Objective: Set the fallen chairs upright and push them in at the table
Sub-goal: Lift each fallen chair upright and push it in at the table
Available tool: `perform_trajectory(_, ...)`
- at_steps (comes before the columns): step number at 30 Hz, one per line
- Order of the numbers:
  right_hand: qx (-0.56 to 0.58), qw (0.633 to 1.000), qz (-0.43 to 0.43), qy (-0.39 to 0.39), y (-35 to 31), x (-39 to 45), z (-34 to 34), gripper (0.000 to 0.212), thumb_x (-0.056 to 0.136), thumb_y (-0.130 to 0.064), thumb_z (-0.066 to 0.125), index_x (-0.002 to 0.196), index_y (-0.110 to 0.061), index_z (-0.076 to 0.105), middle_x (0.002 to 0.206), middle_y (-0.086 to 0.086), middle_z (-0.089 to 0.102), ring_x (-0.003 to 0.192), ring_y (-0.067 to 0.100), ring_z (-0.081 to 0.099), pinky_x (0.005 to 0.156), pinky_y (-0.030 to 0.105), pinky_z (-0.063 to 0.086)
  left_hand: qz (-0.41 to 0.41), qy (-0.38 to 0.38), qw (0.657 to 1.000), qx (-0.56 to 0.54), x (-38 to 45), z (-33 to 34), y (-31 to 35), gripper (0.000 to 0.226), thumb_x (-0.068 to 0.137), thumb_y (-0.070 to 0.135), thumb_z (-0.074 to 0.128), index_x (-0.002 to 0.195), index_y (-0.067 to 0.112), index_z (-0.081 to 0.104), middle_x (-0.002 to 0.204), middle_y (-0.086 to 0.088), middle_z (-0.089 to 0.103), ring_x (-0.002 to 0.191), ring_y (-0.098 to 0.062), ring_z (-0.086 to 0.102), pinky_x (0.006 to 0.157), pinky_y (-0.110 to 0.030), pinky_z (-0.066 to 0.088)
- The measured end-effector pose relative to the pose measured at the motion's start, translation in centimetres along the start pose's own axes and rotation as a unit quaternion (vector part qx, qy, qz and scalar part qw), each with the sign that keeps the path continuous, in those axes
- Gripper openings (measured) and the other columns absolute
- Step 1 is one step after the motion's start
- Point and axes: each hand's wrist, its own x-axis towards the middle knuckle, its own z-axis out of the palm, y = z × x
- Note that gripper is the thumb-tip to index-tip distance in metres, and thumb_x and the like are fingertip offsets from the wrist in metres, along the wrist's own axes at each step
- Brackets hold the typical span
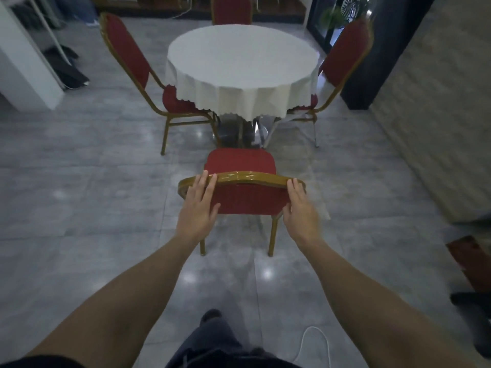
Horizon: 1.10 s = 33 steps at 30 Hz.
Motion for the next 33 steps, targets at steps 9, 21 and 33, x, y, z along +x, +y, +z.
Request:
perform_trajectory(9,-0.012,0.999,-0.024,-0.018,1.2,8.6,-0.7,0.063,0.098,-0.018,0.046,0.154,-0.018,0.018,0.162,-0.003,0.014,0.147,0.017,0.02,0.106,0.038,0.041,-0.021,-0.043,0.998,0.029,8.0,1.1,0.3,0.078,0.094,0.035,0.052,0.154,0.028,0.002,0.163,0.0,0.0,0.151,-0.022,0.0,0.122,-0.046,0.014)
perform_trajectory(21,-0.041,0.998,-0.01,-0.049,3.6,25.0,-0.8,0.067,0.097,-0.019,0.047,0.155,-0.017,0.013,0.163,-0.003,0.009,0.148,0.016,0.016,0.108,0.035,0.037,-0.017,-0.067,0.997,0.023,23.1,4.9,-0.2,0.082,0.094,0.044,0.049,0.154,0.028,-0.005,0.163,0.001,-0.008,0.15,-0.02,-0.006,0.121,-0.044,0.019)
perform_trajectory(33,-0.052,0.997,-0.014,-0.059,4.2,34.5,-0.6,0.065,0.097,-0.022,0.048,0.154,-0.016,0.017,0.162,0.0,0.016,0.143,0.02,0.032,0.105,0.037,0.04,-0.024,-0.119,0.992,0.046,33.1,6.0,-1.5,0.081,0.095,0.048,0.044,0.153,0.027,-0.009,0.162,0.0,-0.016,0.15,-0.02,-0.01,0.121,-0.043,0.011)
